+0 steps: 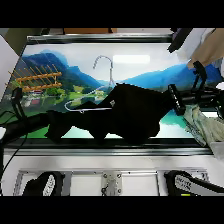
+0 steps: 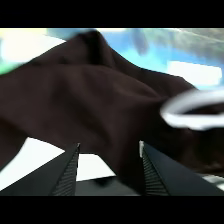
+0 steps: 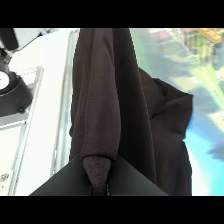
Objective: Fold the clothes and pants, and hang the long-sleeved shirts on hangers.
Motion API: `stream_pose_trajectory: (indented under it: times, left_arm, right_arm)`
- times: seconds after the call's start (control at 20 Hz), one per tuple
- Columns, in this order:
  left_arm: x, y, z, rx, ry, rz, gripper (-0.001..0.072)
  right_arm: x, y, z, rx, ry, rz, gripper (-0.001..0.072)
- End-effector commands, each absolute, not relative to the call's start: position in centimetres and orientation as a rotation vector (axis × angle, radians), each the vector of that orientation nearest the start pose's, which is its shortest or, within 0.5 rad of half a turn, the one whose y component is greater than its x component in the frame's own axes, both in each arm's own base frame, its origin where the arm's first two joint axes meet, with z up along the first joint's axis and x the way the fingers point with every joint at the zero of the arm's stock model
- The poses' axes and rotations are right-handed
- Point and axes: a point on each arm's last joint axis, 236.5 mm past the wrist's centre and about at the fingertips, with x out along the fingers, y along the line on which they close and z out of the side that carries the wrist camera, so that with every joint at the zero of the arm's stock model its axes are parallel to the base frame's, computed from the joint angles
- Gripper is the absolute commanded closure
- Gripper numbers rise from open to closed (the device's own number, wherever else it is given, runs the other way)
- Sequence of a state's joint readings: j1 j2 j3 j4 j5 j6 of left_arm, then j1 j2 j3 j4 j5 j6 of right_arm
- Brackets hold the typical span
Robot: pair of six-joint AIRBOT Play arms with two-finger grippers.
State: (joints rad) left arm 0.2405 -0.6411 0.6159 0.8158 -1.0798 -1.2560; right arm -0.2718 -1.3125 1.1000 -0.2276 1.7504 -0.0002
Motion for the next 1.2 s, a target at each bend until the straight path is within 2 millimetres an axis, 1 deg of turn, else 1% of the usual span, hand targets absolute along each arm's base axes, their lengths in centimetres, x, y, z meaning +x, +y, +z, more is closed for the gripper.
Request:
stream_pose_trajectory:
  times: [0.0,0.05,0.15,0.2,0.25,0.3,0.4,0.5,0.6,0.65,0.75,0.85,0.9,1.05,1.1,1.15]
  left_arm:
    - [27.6,-12.1,6.6,-0.629,0.905,-0.374,0.0312]
    - [27.5,-13.7,7.1,-0.637,0.891,-0.397,0.0312]
    - [28.0,-16.7,8.8,-0.648,0.808,-0.454,0.0312]
    - [28.3,-18.1,9.6,-0.657,0.768,-0.479,0.0313]
    - [28.5,-19.2,10.0,-0.661,0.743,-0.494,0.0313]
    - [28.8,-20.3,9.8,-0.646,0.736,-0.499,0.0313]
    - [29.2,-22.1,8.7,-0.629,0.779,-0.500,0.0312]
    - [29.9,-23.5,8.1,-0.622,0.815,-0.506,0.0312]
    - [30.8,-24.3,7.6,-0.613,0.845,-0.502,0.0312]
    - [31.0,-24.6,7.0,-0.606,0.874,-0.500,0.0312]
    - [30.9,-25.1,5.6,-0.591,0.938,-0.495,0.0313]
    - [30.6,-25.2,4.4,-0.582,0.983,-0.487,0.0342]
    - [30.4,-25.3,3.9,-0.577,1.001,-0.486,0.0342]
    - [30.7,-25.2,4.1,-0.581,0.988,-0.482,0.0343]
    - [30.9,-25.2,4.1,-0.583,0.981,-0.480,0.0381]
    - [30.9,-25.2,4.1,-0.580,0.980,-0.480,0.0564]
  right_arm:
    - [32.4,14.6,16.6,0.077,0.341,1.453,0.0700]
    - [32.5,14.6,16.6,0.076,0.340,1.449,0.0700]
    - [32.6,14.6,16.5,0.074,0.342,1.442,0.0699]
    - [32.7,14.6,16.5,0.073,0.343,1.440,0.0700]
    - [32.7,14.6,16.5,0.073,0.344,1.440,0.0699]
    - [32.7,14.6,16.5,0.072,0.343,1.440,0.0699]
    - [32.7,14.6,16.5,0.078,0.349,1.439,0.0700]
    - [32.7,14.6,16.5,0.078,0.349,1.439,0.0700]
    - [32.7,14.6,16.5,0.078,0.349,1.439,0.0699]
    - [32.7,14.6,16.5,0.078,0.349,1.439,0.0700]
    - [32.7,14.6,16.5,0.078,0.348,1.439,0.0699]
    - [32.7,14.6,16.5,0.078,0.348,1.439,0.0699]
    - [32.7,14.6,16.5,0.078,0.348,1.439,0.0699]
    - [32.7,14.6,16.5,0.078,0.348,1.439,0.0698]
    - [32.7,14.6,16.5,0.078,0.348,1.440,0.0698]
    - [32.7,14.6,16.5,0.082,0.351,1.439,0.0696]
